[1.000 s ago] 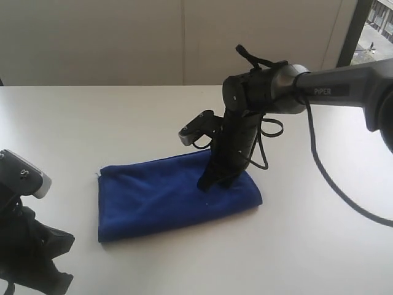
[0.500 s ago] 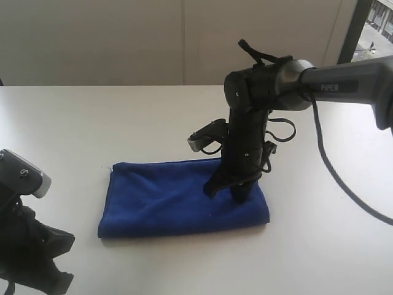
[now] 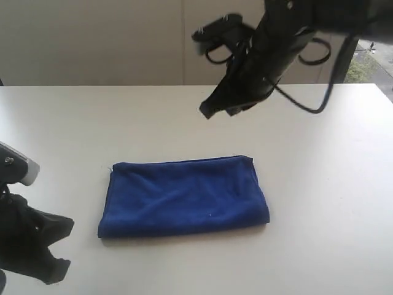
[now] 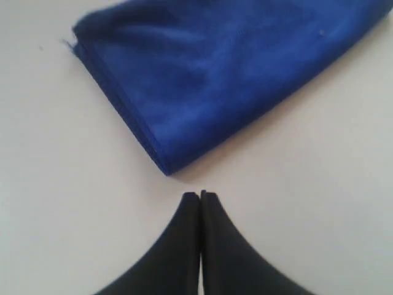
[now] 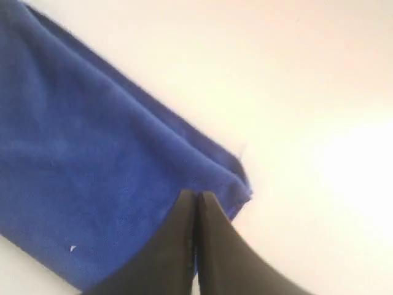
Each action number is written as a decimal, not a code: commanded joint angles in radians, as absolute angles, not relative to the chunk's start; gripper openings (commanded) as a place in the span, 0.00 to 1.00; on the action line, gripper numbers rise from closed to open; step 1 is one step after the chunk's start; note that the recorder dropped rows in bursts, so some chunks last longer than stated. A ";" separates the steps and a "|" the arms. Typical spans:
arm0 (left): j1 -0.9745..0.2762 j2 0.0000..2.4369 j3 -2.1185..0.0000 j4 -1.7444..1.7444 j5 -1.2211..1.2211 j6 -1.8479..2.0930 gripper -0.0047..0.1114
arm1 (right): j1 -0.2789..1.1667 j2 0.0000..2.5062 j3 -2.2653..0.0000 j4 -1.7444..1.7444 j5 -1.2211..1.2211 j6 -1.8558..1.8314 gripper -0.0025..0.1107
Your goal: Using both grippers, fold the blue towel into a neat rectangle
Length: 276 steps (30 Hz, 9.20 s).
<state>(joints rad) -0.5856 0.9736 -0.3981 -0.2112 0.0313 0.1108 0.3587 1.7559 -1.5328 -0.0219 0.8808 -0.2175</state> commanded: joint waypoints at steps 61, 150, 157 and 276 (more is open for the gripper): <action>-0.591 1.780 -0.913 -0.223 0.154 0.243 0.04 | 0.359 1.754 -1.003 -0.110 0.553 -0.129 0.02; -0.422 1.913 -1.078 -0.298 0.000 0.380 0.04 | 0.283 2.034 -1.244 -0.169 0.446 -0.135 0.02; -0.380 1.913 -1.078 -0.298 0.031 0.380 0.04 | 0.283 2.053 -1.244 -0.169 0.446 -0.135 0.02; -0.282 0.028 0.000 -0.107 0.210 0.000 0.04 | 0.234 0.748 -0.194 -0.170 -0.092 0.214 0.02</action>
<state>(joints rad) -0.3229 0.0496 -0.0048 -0.1111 0.1991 0.0153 0.2397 0.7586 -0.1998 -0.1677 -0.0811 0.2091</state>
